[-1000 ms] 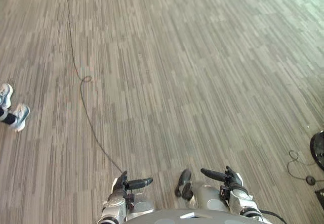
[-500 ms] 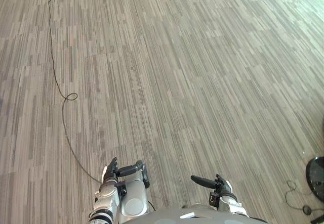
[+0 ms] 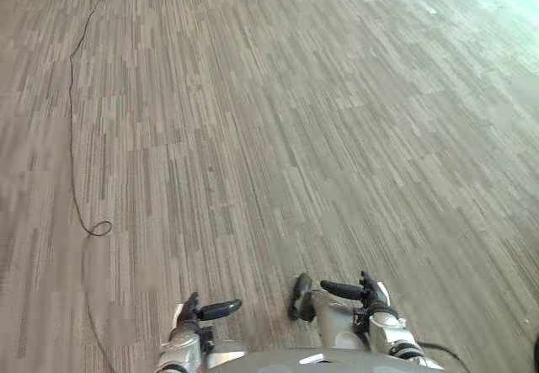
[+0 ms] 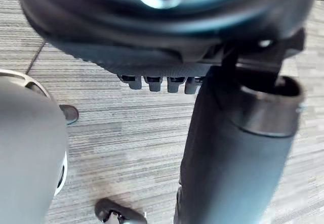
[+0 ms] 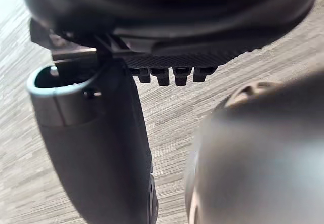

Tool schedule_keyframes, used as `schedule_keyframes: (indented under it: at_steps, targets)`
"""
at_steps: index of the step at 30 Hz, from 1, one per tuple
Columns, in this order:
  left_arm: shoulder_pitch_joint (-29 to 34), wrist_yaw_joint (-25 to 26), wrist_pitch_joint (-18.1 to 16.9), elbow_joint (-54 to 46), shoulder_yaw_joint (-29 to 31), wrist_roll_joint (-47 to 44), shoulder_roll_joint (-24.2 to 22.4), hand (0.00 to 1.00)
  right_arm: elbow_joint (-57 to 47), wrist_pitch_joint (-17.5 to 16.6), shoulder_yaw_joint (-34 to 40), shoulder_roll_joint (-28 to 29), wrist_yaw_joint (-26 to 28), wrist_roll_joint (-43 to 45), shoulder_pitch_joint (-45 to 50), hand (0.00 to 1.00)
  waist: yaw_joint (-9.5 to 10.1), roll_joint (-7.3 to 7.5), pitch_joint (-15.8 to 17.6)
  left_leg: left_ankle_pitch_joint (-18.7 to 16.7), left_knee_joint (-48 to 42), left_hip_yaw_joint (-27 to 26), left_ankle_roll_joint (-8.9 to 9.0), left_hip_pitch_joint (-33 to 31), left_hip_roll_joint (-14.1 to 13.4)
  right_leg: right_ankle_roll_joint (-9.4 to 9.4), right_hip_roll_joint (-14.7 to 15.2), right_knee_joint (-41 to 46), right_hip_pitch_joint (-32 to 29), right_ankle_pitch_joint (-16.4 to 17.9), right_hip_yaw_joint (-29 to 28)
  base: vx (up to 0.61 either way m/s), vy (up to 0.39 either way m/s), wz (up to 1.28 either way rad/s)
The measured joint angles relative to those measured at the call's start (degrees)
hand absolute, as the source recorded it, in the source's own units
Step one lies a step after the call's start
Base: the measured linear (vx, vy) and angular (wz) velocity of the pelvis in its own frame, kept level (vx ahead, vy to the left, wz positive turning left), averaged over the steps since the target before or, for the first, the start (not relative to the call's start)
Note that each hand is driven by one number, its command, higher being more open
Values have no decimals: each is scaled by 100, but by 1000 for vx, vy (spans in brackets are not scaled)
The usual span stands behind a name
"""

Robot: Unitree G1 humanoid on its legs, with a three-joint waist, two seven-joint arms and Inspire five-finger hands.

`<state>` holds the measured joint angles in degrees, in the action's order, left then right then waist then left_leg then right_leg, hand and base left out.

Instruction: Pick up cushions and gather them together orderly.

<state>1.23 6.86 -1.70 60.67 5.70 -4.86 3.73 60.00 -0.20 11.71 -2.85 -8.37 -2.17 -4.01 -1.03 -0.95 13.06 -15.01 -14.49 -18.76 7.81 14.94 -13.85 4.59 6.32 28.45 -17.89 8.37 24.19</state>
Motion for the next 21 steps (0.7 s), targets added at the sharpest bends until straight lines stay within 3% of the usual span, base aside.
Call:
schedule_keyframes:
  at_steps: [1,3,4,6,7,8,10,11,12,13,14,15,16,17,18,20,21]
  targets:
    - [-7,-17,21,-13,26,66,-28,100,-57,20,164,61,6,4,62,100,-25,-24,-12,96,-687,152,52,-225,-232,13,-75,-33,227,170,140,492,-242,40]
    - [8,-53,48,-193,212,101,-25,100,-103,68,219,110,10,4,231,100,-21,-73,6,928,-3050,394,-109,-1065,-859,27,-388,-554,1021,307,232,495,-227,20]
    - [11,-39,46,-318,279,98,-15,100,-138,93,221,112,-2,6,313,100,1,-80,29,733,-4057,362,-110,-1500,-1081,34,-541,-904,1444,311,203,403,-127,-8]
    - [8,-2,-27,-421,298,90,43,100,-111,125,225,122,-50,9,367,100,41,26,32,331,-4445,166,-194,-2122,-977,46,-620,-1449,2002,322,48,376,-72,-19]
    - [7,0,-32,-433,299,89,45,100,-104,124,225,121,-53,11,367,100,44,29,34,297,-4413,143,-209,-2170,-959,43,-620,-1486,2040,318,29,359,-26,-35]
    - [6,7,-57,-540,310,73,55,100,-10,133,227,112,-60,12,365,100,73,67,45,74,-4006,5,-264,-2461,-806,30,-620,-1689,2258,309,-138,276,9,-48]
    - [26,6,-66,-540,372,28,53,100,65,138,242,129,-65,14,333,100,143,96,63,-13,-2859,51,-276,-2829,-464,-11,-569,-1891,2487,328,-446,396,115,-88]
    - [-15,7,-43,-550,488,-128,58,100,72,136,308,207,-76,48,321,100,161,182,119,168,-1581,350,-183,-3024,-33,-186,-415,-1935,2651,433,-704,544,253,-119]
    - [-23,17,-68,-550,493,-191,42,100,87,129,341,224,-122,136,337,100,204,212,154,610,-363,731,-58,-3071,339,-352,-287,-1975,2821,546,-954,487,267,-111]
    - [-24,21,-78,-549,484,-216,31,100,94,127,335,216,-144,154,354,100,226,206,157,926,13,889,19,-3077,436,-421,-256,-2005,2879,598,-1092,357,223,-119]
    - [-16,20,-88,-544,473,-237,32,100,109,124,281,180,-169,186,391,100,331,195,144,1492,122,1070,30,-2997,489,-538,-219,-2026,3000,710,-1386,521,292,-107]
    - [-19,23,-93,-532,467,-235,51,100,128,122,258,221,-172,194,404,100,385,231,103,1751,46,1121,-170,-2935,579,-584,-151,-2034,3051,767,-1579,657,325,-113]
    - [-68,26,-102,-532,474,-236,181,100,151,112,263,350,-162,219,416,100,325,452,50,1237,-591,1048,-368,-3157,628,-573,-12,-1900,2995,755,-1837,651,306,-61]
    - [-69,26,-102,-533,476,-239,183,100,149,112,265,351,-161,221,417,100,325,457,48,1209,-626,1048,-375,-3164,628,-573,-11,-1890,2992,755,-1842,411,190,-45]
    - [-109,19,-73,-539,486,-264,213,100,133,113,311,372,-181,220,461,100,321,510,19,727,-1343,964,-481,-3248,593,-622,70,-1485,2932,775,-2070,480,244,-35]
    - [-77,37,-61,-518,452,-266,228,100,119,59,301,380,-173,189,524,100,322,581,-40,243,-1701,669,-563,-2970,561,-757,269,-328,2626,843,-2327,524,262,-64]
    - [-27,32,-55,-510,411,-265,249,100,105,8,263,387,-157,175,508,100,330,630,-69,-5,-1686,412,-592,-2710,578,-1073,475,768,2146,690,-2339,377,169,-92]
